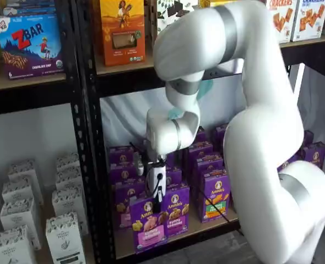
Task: Pick up the purple box with a pink patch in the middle, on the bottom shelf, the first box from the left
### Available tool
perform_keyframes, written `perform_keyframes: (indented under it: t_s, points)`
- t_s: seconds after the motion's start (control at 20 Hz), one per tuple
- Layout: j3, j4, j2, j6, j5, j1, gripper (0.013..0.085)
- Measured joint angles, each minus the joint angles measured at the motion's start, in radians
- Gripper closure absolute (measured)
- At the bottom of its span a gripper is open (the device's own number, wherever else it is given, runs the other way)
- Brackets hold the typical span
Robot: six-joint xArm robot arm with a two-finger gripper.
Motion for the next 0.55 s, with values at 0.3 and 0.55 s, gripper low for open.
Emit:
perform_keyframes:
  t_s: [0.3,0.55]
  points:
    - [0.116,0.01,-0.12,-0.026,0.019,-0.017,0.065]
    - [0.174,0.039,-0.183,-0.057,0.034,-0.022,0.065]
